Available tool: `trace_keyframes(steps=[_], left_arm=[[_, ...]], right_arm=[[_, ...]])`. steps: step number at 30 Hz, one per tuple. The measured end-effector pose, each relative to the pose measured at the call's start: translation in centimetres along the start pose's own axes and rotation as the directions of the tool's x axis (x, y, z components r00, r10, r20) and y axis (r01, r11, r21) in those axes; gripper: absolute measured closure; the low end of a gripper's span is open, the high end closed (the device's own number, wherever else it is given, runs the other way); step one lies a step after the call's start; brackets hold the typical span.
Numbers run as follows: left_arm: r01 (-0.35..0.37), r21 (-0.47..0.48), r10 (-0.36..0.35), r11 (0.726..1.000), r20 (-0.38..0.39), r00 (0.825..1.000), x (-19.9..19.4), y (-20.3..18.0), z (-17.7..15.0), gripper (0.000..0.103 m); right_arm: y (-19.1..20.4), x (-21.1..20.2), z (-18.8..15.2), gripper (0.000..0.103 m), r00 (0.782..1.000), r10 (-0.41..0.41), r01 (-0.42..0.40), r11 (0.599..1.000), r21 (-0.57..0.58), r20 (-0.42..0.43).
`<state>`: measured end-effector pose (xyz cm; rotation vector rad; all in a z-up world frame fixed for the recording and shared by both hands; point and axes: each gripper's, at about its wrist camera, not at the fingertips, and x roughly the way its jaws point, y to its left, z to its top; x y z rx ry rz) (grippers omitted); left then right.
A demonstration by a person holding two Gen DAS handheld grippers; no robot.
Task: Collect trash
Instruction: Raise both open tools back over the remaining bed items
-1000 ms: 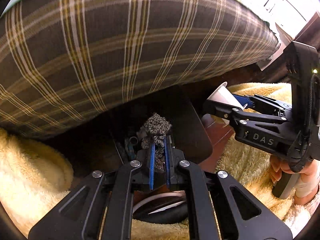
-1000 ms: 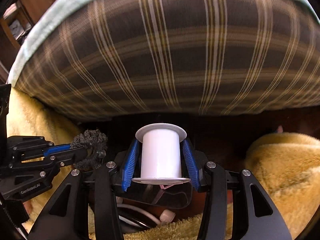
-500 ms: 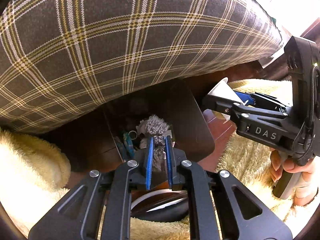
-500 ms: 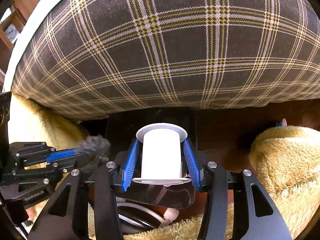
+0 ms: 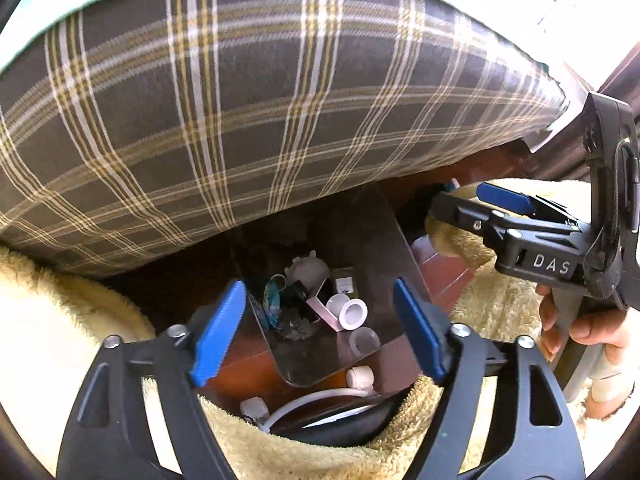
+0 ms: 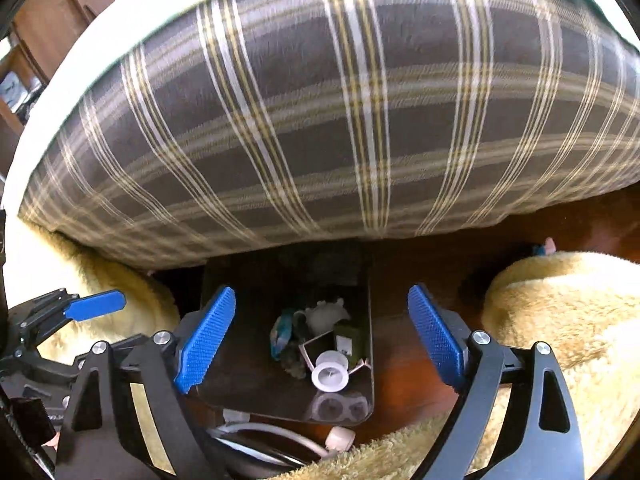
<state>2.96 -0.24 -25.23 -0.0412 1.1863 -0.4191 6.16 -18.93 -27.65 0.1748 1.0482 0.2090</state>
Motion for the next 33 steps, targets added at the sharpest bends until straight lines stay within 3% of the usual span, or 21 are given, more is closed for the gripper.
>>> trace_keyframes(steps=[5, 8, 13, 16, 20, 24, 28, 33], left_arm=[[-0.003, 0.023, 0.002, 1.000, 0.052, 0.999, -2.9, -0.3, 1.0, 0.025], [-0.035, 0.044, 0.030, 0.998, 0.109, 0.994, -5.3, -0.8, 1.8, 0.024], [-0.076, 0.049, 0.063, 0.996, 0.236, 0.970, -9.9, -0.8, 4.2, 0.024], [-0.124, 0.049, 0.103, 0.991, 0.310, 0.945, -12.0, -0.4, 6.6, 0.022], [-0.168, 0.041, 0.142, 0.985, 0.363, 0.921, -13.4, 0.2, 9.8, 0.021], [-0.198, 0.007, 0.180, 0.980, 0.386, 0.905, -13.1, 1.7, 13.5, 0.021], [-0.181, -0.029, 0.179, 0.983, 0.368, 0.913, -11.7, 3.7, 16.6, 0.021], [-0.242, -0.024, 0.235, 0.970, 0.355, 0.905, -9.9, 5.3, 19.5, 0.021]], right_arm=[[0.9, -4.1, 1.8, 0.014, 0.995, 0.040, -0.037, 0.999, -0.036, 0.093], [1.8, -7.3, 3.5, 0.014, 0.983, 0.030, -0.017, 0.997, -0.072, 0.181], [3.2, -11.4, 7.2, 0.012, 0.947, 0.004, 0.038, 0.991, -0.127, 0.320], [3.9, -12.5, 9.6, 0.007, 0.930, 0.009, 0.044, 0.990, -0.137, 0.367], [4.7, -12.7, 13.2, 0.007, 0.917, 0.007, 0.062, 0.985, -0.160, 0.398], [4.6, -11.2, 16.8, 0.007, 0.920, 0.039, 0.019, 0.989, -0.144, 0.391], [4.5, -9.5, 20.2, 0.007, 0.924, 0.042, 0.005, 0.992, -0.123, 0.381], [6.5, -6.6, 23.5, 0.008, 0.938, 0.043, 0.015, 0.986, -0.166, 0.343]])
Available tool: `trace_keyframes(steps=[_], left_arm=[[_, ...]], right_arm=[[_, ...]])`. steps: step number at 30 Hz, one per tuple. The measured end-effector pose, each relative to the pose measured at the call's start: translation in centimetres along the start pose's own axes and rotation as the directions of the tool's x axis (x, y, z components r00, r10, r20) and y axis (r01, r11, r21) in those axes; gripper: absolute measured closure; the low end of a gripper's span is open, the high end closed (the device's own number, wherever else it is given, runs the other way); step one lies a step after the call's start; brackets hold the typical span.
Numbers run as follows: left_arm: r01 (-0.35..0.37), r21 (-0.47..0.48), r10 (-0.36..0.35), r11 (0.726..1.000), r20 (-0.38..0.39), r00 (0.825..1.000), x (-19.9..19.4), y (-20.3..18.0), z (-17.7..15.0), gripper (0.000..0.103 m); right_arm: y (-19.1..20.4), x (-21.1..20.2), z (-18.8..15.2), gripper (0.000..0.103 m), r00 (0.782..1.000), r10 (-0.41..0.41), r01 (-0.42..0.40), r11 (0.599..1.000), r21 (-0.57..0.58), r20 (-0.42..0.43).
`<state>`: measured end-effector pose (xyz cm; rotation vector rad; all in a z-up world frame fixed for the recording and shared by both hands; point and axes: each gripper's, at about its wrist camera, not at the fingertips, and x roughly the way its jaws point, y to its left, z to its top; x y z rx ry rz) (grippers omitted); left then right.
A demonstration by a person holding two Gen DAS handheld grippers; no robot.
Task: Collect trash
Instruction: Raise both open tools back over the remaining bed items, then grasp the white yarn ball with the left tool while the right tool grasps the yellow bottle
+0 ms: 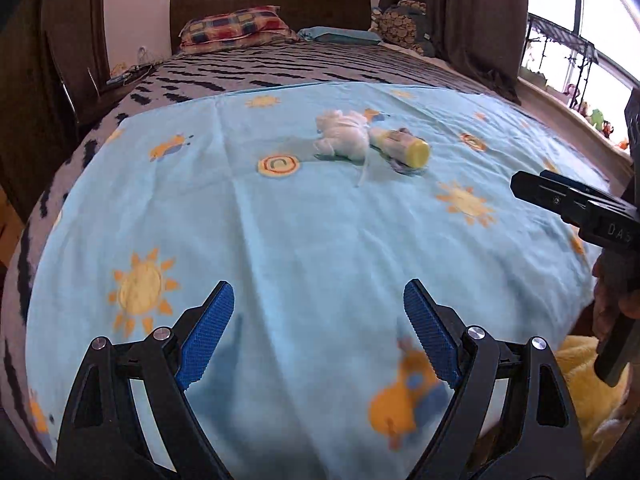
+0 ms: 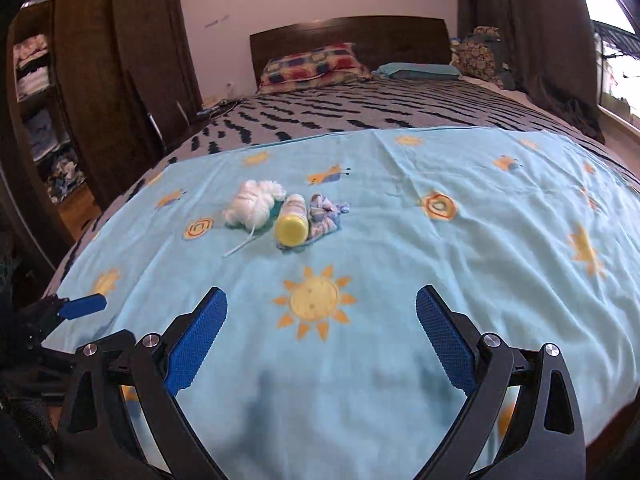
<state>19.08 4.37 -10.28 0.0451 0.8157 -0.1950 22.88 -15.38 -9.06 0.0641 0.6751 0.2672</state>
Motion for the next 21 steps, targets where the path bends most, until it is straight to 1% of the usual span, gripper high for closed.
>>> trace_keyframes(steps=[3, 5, 6, 8, 9, 11, 14, 21], left_arm=[[-0.009, 0.005, 0.009, 1.000, -0.011, 1.000, 1.5, 0.2, 1.1, 0.021], [-0.007, 0.000, 0.007, 1.000, -0.016, 1.000, 2.4, 0.4, 1.9, 0.021], [-0.003, -0.002, 0.003, 1.000, -0.017, 1.000, 2.7, 0.4, 2.2, 0.021], [0.003, -0.005, -0.003, 1.000, -0.022, 1.000, 3.4, 0.5, 2.5, 0.021], [0.009, -0.009, -0.009, 1.000, -0.026, 1.000, 3.7, 0.5, 2.7, 0.021], [0.022, -0.006, -0.022, 1.000, -0.041, 0.999, 4.4, 0.5, 2.8, 0.021], [0.027, -0.001, -0.027, 1.000, -0.046, 0.999, 5.0, 0.4, 3.3, 0.021], [0.033, -0.001, -0.033, 0.999, -0.043, 0.999, 6.2, 0.6, 5.2, 0.021]], right_arm=[[0.7, 2.5, 1.4, 0.017, 0.999, 0.018, -0.018, 1.000, -0.018, -0.028], [1.2, 3.9, 2.2, 0.032, 0.998, 0.038, -0.039, 0.999, -0.019, -0.044], [1.6, 4.6, 2.7, 0.034, 0.998, 0.044, -0.045, 0.999, -0.025, -0.044], [2.0, 5.6, 3.6, 0.044, 0.998, 0.055, -0.056, 0.998, -0.024, -0.034], [2.2, 6.1, 4.0, 0.046, 0.997, 0.064, -0.065, 0.998, -0.018, -0.037], [2.5, 7.7, 4.8, 0.056, 0.996, 0.064, -0.065, 0.998, -0.016, -0.058], [2.7, 9.8, 5.4, 0.059, 0.994, 0.060, -0.062, 0.998, -0.015, -0.094], [2.3, 12.9, 5.3, 0.060, 0.979, 0.082, -0.081, 0.997, 0.015, -0.189]])
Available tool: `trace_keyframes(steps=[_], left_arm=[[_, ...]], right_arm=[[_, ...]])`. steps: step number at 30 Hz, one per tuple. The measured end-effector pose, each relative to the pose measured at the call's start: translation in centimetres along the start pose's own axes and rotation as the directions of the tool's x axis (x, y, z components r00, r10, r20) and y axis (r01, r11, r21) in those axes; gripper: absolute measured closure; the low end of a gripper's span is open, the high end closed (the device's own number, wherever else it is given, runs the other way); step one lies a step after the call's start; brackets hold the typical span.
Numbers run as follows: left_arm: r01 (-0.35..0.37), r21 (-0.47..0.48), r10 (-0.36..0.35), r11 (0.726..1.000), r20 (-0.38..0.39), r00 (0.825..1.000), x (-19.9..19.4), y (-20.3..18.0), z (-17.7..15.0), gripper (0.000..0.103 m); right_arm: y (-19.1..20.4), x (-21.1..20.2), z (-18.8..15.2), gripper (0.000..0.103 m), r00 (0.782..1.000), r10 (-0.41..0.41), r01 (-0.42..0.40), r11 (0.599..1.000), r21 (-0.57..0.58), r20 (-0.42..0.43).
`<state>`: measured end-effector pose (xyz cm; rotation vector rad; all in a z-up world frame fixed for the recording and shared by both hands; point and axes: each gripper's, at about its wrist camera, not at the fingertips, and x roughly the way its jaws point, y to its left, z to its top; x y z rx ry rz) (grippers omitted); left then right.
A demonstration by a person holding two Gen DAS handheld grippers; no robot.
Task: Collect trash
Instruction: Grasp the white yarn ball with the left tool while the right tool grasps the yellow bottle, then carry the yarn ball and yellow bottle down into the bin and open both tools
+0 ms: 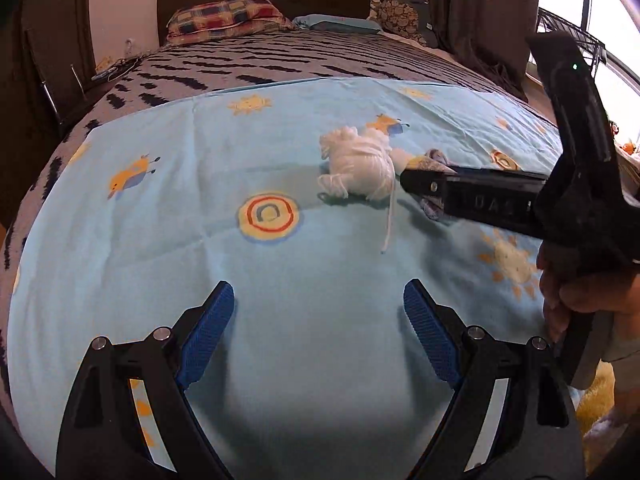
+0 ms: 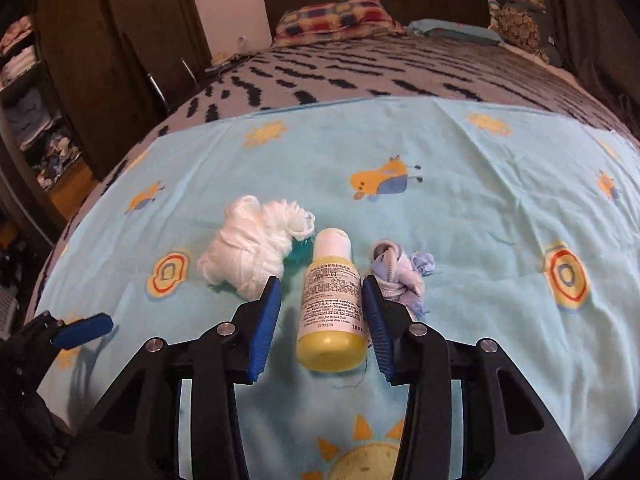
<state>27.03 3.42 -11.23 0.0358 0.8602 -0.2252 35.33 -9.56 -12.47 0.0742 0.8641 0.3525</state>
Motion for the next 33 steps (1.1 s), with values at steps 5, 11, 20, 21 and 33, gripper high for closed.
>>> trace_keyframes(steps=[5, 11, 20, 21, 33], left_arm=[[0.007, 0.016, -0.007, 1.000, -0.014, 1.000, 1.2, -0.2, 1.1, 0.021], [0.007, 0.043, -0.008, 0.999, 0.007, 1.000, 2.4, -1.2, 3.2, 0.021], [0.028, 0.015, -0.027, 1.000, -0.005, 1.000, 5.7, -2.5, 6.6, 0.027], [0.036, 0.007, -0.036, 0.999, -0.010, 0.999, 6.0, -2.5, 6.7, 0.031], [0.064, 0.008, -0.063, 0.998, -0.025, 0.998, 5.6, -2.8, 6.3, 0.061]], right_arm=[[-0.7, -0.4, 0.4, 0.071, 0.999, 0.032, -0.033, 0.999, 0.024, 0.016], [-2.2, -2.7, 1.3, 0.071, 0.997, 0.007, -0.008, 1.000, 0.018, 0.072], [-5.1, -3.5, 1.8, 0.071, 0.996, -0.008, 0.005, 1.000, 0.030, 0.084], [-5.5, -3.4, 1.7, 0.071, 0.997, -0.010, 0.007, 0.999, 0.034, 0.081], [-5.6, -5.0, 0.1, 0.071, 0.995, -0.012, 0.010, 1.000, 0.022, 0.100]])
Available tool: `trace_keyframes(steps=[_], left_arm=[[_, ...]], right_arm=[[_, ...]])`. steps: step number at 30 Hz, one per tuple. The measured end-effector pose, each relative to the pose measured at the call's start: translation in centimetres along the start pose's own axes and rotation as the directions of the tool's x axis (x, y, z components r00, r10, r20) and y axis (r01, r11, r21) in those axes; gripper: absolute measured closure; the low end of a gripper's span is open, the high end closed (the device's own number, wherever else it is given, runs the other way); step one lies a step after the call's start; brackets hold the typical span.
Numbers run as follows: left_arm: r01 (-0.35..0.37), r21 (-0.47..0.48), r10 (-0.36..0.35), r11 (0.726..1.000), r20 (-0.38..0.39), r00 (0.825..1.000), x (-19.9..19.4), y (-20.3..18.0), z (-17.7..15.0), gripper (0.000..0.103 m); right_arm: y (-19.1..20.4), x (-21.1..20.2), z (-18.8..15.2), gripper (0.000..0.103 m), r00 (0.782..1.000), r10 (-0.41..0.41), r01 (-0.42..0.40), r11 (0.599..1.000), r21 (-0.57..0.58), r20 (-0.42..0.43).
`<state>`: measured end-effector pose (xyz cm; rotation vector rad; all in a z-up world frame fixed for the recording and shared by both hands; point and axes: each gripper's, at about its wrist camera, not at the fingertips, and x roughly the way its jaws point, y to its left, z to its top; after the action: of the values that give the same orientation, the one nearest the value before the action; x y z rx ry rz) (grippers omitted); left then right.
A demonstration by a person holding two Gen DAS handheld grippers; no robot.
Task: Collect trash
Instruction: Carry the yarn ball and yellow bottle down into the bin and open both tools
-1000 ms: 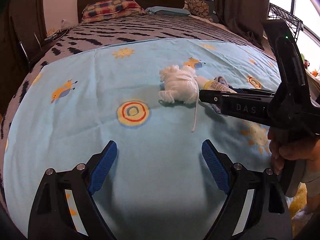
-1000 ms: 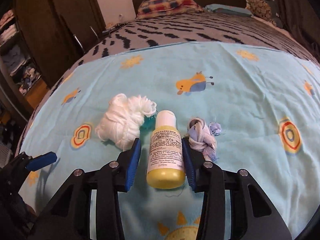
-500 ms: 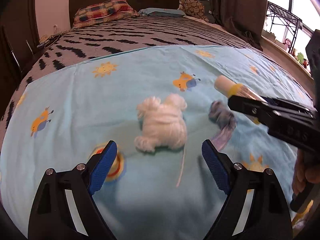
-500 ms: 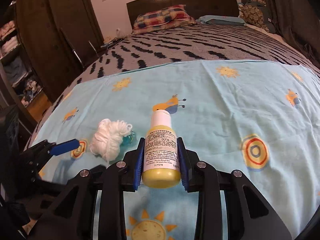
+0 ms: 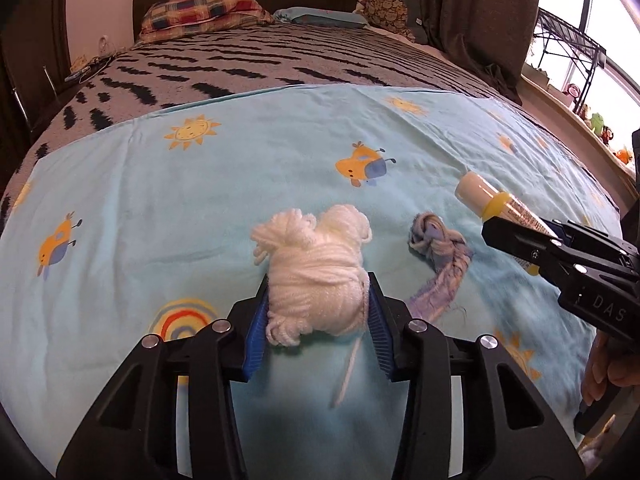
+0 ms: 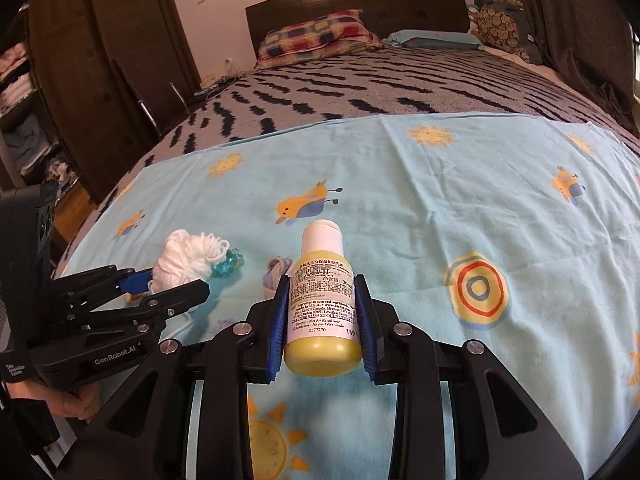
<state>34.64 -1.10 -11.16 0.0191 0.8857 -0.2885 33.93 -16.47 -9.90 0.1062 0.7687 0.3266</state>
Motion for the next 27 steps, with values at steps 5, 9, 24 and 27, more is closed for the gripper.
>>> trace_keyframes(steps=[5, 9, 24, 27], left_arm=[[-0.020, 0.037, 0.019, 0.999, 0.036, 0.999, -3.4, -0.7, -1.7, 0.061], [-0.017, 0.055, 0.014, 0.998, 0.064, 0.998, -6.4, -1.5, -3.2, 0.061], [0.041, 0.070, -0.047, 0.997, 0.093, 0.995, -13.4, -4.6, -12.4, 0.061], [0.051, 0.060, -0.057, 0.997, 0.092, 0.994, -14.6, -5.0, -14.8, 0.061]], right_arm=[[1.3, -2.6, -1.2, 0.071, 1.000, -0.003, 0.003, 1.000, -0.028, 0.021], [2.2, -4.8, -2.8, 0.071, 0.999, 0.004, -0.003, 0.999, -0.039, 0.033], [4.1, -11.9, -10.7, 0.071, 0.998, 0.021, -0.020, 0.999, -0.031, 0.053], [4.0, -13.5, -12.4, 0.071, 0.998, 0.024, -0.023, 1.000, -0.021, 0.058]])
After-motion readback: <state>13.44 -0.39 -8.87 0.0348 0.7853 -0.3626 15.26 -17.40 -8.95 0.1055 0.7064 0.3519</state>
